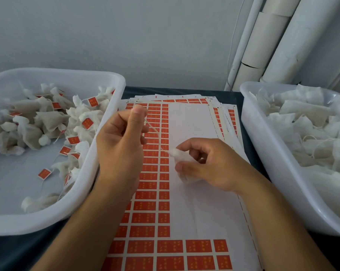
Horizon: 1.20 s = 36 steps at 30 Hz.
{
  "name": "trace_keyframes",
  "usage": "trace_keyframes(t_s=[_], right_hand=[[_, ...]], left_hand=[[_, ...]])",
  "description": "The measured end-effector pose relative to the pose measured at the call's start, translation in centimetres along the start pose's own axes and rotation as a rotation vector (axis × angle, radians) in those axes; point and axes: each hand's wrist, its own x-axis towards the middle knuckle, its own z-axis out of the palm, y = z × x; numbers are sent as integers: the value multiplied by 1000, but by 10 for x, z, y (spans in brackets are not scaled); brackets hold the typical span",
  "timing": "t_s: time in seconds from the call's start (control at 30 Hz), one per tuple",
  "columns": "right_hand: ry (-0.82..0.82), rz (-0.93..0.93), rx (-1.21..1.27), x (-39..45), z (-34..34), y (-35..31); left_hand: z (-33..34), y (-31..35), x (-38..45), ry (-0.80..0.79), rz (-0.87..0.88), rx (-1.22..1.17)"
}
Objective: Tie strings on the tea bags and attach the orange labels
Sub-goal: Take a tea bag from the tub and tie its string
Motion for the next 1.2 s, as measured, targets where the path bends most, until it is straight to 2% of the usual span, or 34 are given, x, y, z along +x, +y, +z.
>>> trace_keyframes(t_s=[0.4,0.5,0.6,0.7,0.8,0.97,1.1,1.2], right_hand=[[-28,-38,68,-1,2,-3],[28,-52,162,0,0,-3],[116,-3,303,3,2,-2],[180,58,326,6,3,0],[168,107,321,6,4,1],[150,118,291,6,3,1],[205,88,176,8,3,5],[221,61,184,8,1,5]], left_hand=[[2,-2,-1,-49,-40,-50],[3,-6,3,-75,-6,72],[5,-15,4,-165,-34,259],[6,-25,3,-263,11,458],[6,-34,0,-415,51,602],[7,-44,-5,-545,82,681],[6,-47,-3,-537,84,691],[5,-48,-2,-535,81,687]])
